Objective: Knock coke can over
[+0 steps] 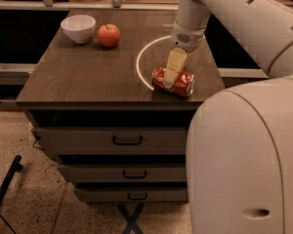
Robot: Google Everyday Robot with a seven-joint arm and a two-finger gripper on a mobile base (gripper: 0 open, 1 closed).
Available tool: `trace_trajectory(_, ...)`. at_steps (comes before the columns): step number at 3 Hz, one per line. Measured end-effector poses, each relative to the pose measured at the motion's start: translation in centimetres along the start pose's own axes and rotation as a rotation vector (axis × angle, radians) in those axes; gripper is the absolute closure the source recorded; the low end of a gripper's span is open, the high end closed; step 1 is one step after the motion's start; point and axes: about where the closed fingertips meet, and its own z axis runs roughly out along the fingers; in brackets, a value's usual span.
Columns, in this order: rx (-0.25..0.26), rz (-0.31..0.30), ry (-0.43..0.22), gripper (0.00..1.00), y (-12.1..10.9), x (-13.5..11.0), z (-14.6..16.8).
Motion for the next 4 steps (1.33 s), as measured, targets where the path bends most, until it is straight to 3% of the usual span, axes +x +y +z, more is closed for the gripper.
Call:
trace_trajectory(2,0.095,-0.001,-0.155,0.0,1.8,2.9,-2.6)
trace_trajectory(4,0.126,0.017,-0.194,0.0,2.9,4.7,-2.9)
